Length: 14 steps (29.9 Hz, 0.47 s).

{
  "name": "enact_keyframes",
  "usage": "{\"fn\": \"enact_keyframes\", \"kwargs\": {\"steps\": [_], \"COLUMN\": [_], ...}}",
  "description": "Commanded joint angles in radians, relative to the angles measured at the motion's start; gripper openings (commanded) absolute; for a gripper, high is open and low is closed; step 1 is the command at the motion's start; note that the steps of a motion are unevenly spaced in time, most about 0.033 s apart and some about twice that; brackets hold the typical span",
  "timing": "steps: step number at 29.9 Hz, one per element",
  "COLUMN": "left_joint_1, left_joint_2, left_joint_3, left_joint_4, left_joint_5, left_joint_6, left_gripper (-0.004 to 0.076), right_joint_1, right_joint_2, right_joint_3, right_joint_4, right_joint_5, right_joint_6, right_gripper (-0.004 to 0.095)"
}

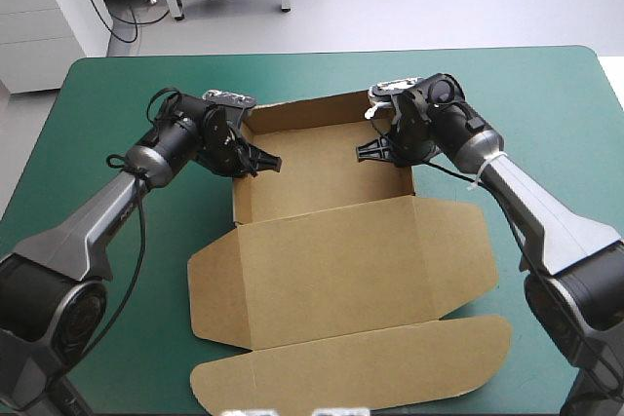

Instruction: Fold the box

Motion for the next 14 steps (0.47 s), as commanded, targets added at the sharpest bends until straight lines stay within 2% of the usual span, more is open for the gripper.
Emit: {"fn": "enact_keyframes", "kwargs": {"steps": [1,9,14], "left_joint_1": [-0.011,-0.004,0.025], "left_joint_2": [0.000,0.084,0.124], "left_joint_3": [-0.027,-0.027,-0.027], "left_joint_4": [-0.002,-0.007,-0.038], "left_joint_5": [-0.037,-0.106,-0.114], "left_joint_6": [0.052,0.047,0.047], "left_gripper": [-0.0008,-0.0008,-0.0008], "right_joint_1": [-0.030,-0.081,-0.100], "right_joint_2": [-0.010,0.077,0.114], "right_joint_3": [-0.034,-0.034,-0.034], "right_joint_4": [0.033,0.068,0.071], "right_joint_5": [-0.103,-0.156,-0.173], "right_joint_6": [-0.056,-0.093,-0.116], "right_gripper": [-0.0022,-0.0022,-0.0022]}}
